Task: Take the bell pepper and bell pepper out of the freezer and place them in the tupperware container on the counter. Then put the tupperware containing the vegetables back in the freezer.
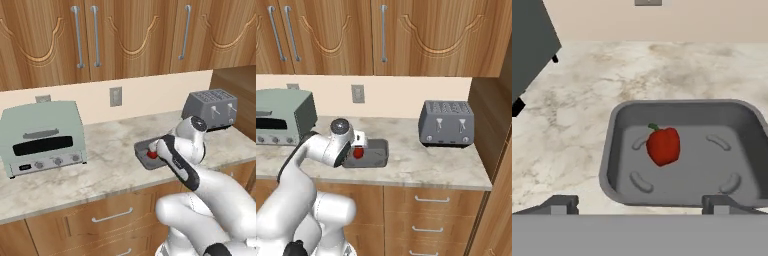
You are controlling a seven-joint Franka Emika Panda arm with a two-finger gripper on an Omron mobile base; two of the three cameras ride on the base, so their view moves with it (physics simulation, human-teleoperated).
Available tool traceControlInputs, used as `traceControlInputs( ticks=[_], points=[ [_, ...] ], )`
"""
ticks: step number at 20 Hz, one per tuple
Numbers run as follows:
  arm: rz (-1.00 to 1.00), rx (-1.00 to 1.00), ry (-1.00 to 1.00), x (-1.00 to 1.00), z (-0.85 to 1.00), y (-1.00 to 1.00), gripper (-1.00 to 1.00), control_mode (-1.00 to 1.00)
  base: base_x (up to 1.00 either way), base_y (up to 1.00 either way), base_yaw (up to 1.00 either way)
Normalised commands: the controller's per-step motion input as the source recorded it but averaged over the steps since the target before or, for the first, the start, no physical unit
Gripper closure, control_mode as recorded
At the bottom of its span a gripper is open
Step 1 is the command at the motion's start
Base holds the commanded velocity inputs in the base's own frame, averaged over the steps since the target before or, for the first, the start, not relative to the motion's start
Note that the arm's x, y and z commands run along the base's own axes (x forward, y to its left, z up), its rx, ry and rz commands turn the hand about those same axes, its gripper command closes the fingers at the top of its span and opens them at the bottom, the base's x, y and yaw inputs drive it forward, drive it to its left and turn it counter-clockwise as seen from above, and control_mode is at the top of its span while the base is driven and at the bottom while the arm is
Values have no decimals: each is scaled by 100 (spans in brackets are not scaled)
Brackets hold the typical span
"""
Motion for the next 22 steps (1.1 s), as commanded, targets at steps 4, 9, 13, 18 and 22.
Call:
traceControlInputs(
  ticks=[4, 9, 13, 18, 22],
  points=[
    [-9, 0, -13, -85, 100, -1, -100, -100, 0, 0, 0],
    [-15, 1, 7, -76, 100, -4, -100, -100, 0, 0, 0],
    [-14, 0, 19, -60, 100, 0, -100, -100, 0, 0, 0],
    [-9, 0, 27, -69, 85, -3, -100, -100, 0, 0, 0],
    [-7, 0, 33, -54, 52, -6, -100, -100, 0, 0, 0]
  ],
)
